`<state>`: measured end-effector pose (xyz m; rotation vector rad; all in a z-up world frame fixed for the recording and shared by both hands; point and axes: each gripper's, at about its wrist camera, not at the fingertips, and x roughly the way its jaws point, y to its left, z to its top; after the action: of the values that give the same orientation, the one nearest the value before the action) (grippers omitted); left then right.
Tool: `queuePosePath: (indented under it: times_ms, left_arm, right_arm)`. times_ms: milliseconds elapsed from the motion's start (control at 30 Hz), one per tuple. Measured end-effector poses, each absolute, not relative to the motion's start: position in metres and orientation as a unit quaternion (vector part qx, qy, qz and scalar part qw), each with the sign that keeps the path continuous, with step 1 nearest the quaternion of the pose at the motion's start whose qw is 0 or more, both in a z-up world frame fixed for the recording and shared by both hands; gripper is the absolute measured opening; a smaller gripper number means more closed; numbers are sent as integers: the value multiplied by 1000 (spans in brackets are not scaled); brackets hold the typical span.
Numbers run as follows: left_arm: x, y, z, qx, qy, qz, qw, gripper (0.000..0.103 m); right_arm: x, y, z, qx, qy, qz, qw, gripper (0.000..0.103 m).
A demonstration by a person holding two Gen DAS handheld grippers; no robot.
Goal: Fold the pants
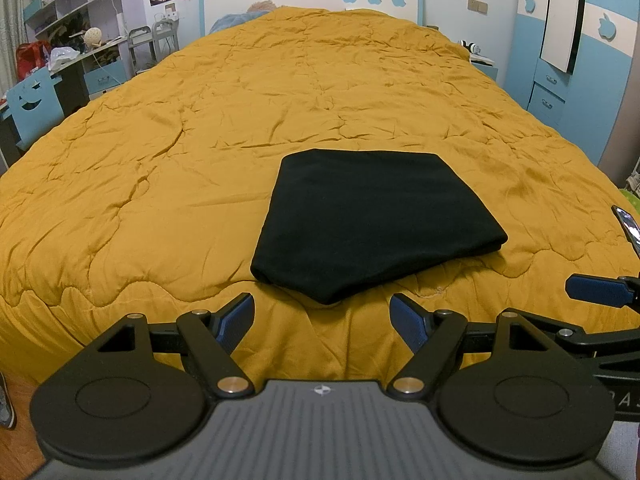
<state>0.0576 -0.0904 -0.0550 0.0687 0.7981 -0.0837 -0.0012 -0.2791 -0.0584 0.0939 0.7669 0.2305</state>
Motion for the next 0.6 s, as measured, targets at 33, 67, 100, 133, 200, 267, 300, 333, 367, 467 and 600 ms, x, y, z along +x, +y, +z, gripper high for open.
queuePosePath:
  times_ms: [33, 67, 100, 133, 200, 267, 300, 333, 367, 467, 600]
  left_arm:
    - [57, -90, -55, 33, 388, -41, 920, 90]
    - [58, -90, -55, 33, 388, -41, 920, 90]
    - [58, -90, -55, 33, 388, -41, 920, 90]
    - [58, -90, -55, 33, 388, -41, 920, 90]
    - [57, -90, -55, 33, 388, -41, 920, 90]
    - [58, -90, -55, 33, 388, -41, 920, 90]
    - [58, -90, -55, 33, 388, -41, 920, 90]
    - [57, -90, -55, 33, 388, -40, 920, 90]
    - [58, -90, -55, 33, 388, -41, 920, 90]
    - [58, -90, -55, 33, 388, -41, 920, 90]
    - [57, -90, -54, 32, 385, -41, 921, 90]
  right_arm:
    - [-1, -279, -58, 46, 373, 112, 920, 82]
    - [-1, -279, -59, 46, 373, 112, 920, 82]
    - [-1, -279, -59, 45, 373, 113, 920, 82]
    - [-1, -279, -59, 45, 373, 113, 920, 82]
    - [-1, -279, -59, 45, 373, 113, 920, 82]
    - [-1, -279, -58, 46, 373, 113, 920, 82]
    - [-1, -279, -58, 46, 373, 113, 920, 82]
    - [-1, -279, -58, 45, 373, 113, 920, 82]
    - [-1, -279, -58, 45, 373, 113, 920, 82]
    - [-1, -279, -58, 46, 373, 113, 920, 82]
    - [-1, -279, -58, 46, 372, 113, 920, 82]
